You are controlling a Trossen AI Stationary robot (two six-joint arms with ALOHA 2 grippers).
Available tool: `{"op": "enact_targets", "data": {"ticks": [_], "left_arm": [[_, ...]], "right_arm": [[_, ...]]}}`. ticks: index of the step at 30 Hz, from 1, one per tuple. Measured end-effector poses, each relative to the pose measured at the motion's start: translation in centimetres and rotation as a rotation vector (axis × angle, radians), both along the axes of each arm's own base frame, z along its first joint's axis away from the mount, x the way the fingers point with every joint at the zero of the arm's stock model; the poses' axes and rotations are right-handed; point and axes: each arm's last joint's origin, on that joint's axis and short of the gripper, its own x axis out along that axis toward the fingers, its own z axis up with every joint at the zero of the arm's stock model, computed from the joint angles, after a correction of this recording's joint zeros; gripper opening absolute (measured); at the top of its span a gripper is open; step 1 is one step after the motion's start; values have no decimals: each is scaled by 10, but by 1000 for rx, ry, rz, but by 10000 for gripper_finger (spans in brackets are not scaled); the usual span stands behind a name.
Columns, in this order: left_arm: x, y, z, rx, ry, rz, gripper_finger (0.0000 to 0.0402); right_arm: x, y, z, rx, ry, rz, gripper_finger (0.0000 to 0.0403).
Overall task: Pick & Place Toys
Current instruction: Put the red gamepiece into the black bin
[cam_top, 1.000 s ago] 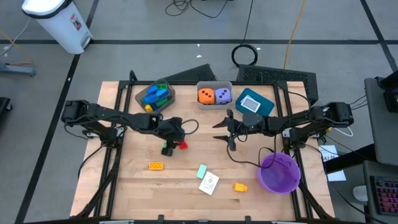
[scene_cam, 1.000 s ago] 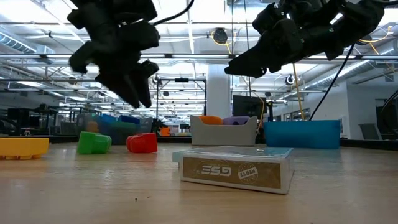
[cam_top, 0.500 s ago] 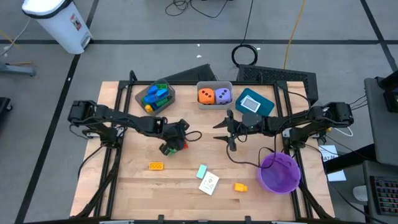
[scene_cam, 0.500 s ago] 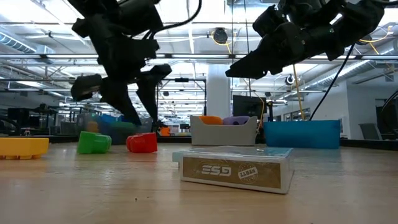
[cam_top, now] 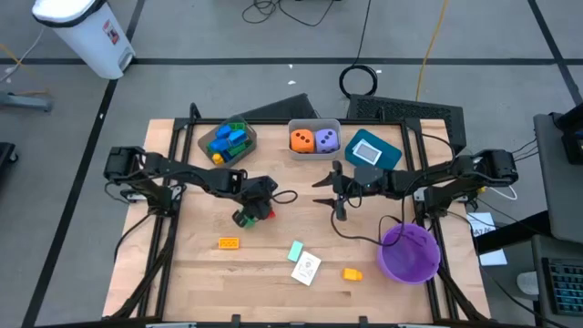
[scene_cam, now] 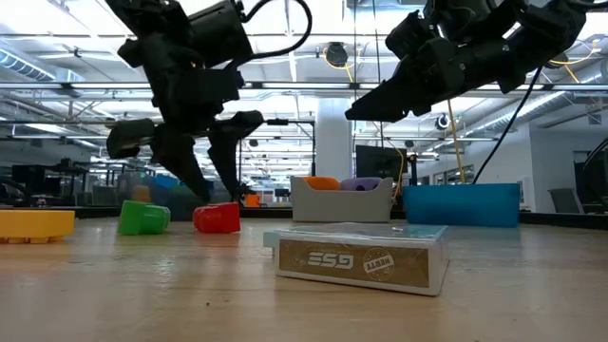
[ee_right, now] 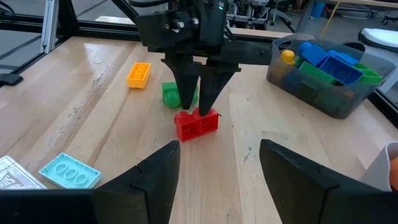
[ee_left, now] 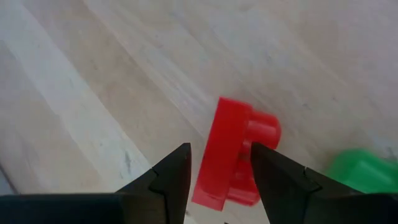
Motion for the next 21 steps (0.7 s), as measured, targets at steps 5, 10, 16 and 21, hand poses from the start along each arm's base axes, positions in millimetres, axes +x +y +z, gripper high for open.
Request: {"op": "enact_targets", "data": {"ticks": [5, 10, 16, 21], "left_arm": [[5, 2, -13, -9, 32, -8, 172], [10, 1, -19, 2, 25, -33, 172], [15, 4, -12, 2, 29, 4, 168], [16, 7, -11, 1, 27, 15, 117]], "right_arm": [[0, 0, 0, 0, 2, 0, 212], [0, 0, 0, 0, 4, 0, 212], [0, 0, -1, -9, 7, 3, 212], [0, 0, -1, -17, 8, 5, 212]]}}
